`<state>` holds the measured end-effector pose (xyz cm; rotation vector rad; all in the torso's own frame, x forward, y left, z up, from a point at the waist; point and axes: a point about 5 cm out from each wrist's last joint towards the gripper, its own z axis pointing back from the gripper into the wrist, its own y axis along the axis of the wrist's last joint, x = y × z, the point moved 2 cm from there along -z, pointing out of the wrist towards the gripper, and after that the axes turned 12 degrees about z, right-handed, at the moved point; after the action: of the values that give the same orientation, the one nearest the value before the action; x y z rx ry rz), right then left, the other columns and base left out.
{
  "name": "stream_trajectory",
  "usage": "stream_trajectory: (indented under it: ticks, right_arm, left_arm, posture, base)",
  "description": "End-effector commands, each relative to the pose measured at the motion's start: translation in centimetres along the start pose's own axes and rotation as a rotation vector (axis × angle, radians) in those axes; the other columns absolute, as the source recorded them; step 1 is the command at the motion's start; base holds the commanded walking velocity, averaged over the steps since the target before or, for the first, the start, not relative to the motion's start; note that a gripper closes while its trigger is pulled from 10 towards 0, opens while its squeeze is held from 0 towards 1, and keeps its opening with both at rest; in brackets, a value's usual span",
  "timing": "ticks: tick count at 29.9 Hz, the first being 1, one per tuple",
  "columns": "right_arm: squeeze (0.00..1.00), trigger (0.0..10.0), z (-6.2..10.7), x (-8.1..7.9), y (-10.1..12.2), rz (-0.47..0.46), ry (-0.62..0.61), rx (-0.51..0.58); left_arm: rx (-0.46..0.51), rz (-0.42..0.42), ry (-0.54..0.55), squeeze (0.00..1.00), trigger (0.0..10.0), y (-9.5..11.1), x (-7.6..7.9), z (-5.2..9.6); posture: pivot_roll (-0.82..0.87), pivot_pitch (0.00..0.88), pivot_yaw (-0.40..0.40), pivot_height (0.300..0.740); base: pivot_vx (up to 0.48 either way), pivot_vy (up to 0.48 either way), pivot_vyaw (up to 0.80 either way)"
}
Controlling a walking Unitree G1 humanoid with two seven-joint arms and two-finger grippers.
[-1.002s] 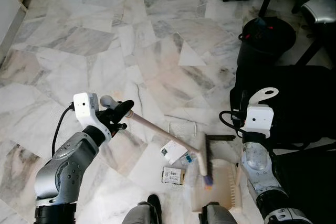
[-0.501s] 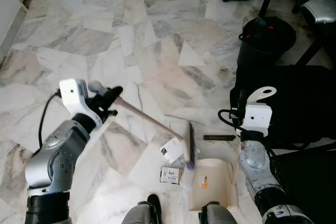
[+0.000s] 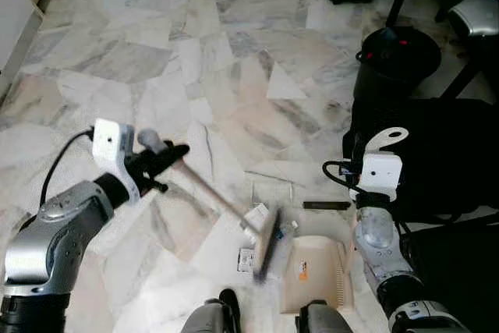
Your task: Sweep floor
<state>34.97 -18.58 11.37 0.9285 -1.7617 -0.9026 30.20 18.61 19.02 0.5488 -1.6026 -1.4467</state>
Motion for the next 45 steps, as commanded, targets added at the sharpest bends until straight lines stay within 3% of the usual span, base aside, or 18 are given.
stream_trajectory:
  ticks: [1, 6, 16, 25, 28, 33, 34, 36, 45]
  right_arm:
    - [0.00, 10.0, 0.7, -0.7, -0.7, -0.013, 0.020, -0.033]
    - [0.00, 10.0, 0.6, -0.7, -0.6, -0.013, 0.017, -0.030]
    - [0.00, 10.0, 0.5, -0.6, -0.7, -0.011, 0.016, -0.034]
    - [0.00, 10.0, 0.3, -0.7, -0.5, -0.015, 0.017, -0.032]
    - [0.00, 10.0, 0.3, -0.7, -0.5, -0.016, 0.017, -0.033]
    - [0.00, 10.0, 0.3, -0.8, -0.5, -0.017, 0.020, -0.033]
    - [0.00, 10.0, 0.3, -0.8, -0.5, -0.018, 0.021, -0.033]
    - [0.00, 10.0, 0.3, -0.9, -0.5, -0.019, 0.021, -0.032]
    - [0.00, 10.0, 0.2, -1.0, -0.4, -0.020, 0.023, -0.030]
  left_arm:
    - [0.000, -0.023, -0.018, 0.00, 10.0, 0.4, 0.3, 0.4]
    - [-0.027, -0.027, -0.058, 0.00, 10.0, 0.2, 0.8, 0.4]
    - [-0.102, 0.088, -0.156, 0.00, 10.0, -1.2, 2.1, 0.7]
    - [0.044, 0.230, -0.156, 0.00, 10.0, 0.9, 2.3, -0.1]
    - [0.060, 0.196, -0.130, 0.00, 10.0, 1.3, 2.0, 0.0]
    - [0.229, 0.089, 0.050, 0.00, 10.0, 4.1, -0.1, -0.2]
    - [0.250, 0.036, 0.091, 0.00, 10.0, 4.8, -0.4, -0.1]
    - [0.222, -0.021, 0.087, 0.00, 10.0, 4.6, -0.2, -0.1]
    - [0.000, -0.087, -0.026, 0.00, 10.0, 2.6, -0.2, 0.6]
  posture:
    - [0.10, 0.252, 0.142, 0.740]
    - [0.10, 0.252, 0.142, 0.740]
    - [0.10, 0.251, 0.142, 0.740]
    - [0.10, 0.248, 0.140, 0.740]
    - [0.10, 0.248, 0.140, 0.740]
    - [0.10, 0.244, 0.138, 0.740]
    - [0.10, 0.242, 0.139, 0.740]
    - [0.10, 0.242, 0.138, 0.740]
    - [0.11, 0.241, 0.140, 0.740]
  base:
    - [0.000, 0.000, 0.00]
    - [0.000, 0.000, 0.00]
    - [0.000, 0.000, 0.00]
    - [0.000, 0.000, 0.00]
    - [0.000, 0.000, 0.00]
    - [0.000, 0.000, 0.00]
    - [0.000, 0.000, 0.00]
    - [0.000, 0.000, 0.00]
    - [0.000, 0.000, 0.00]
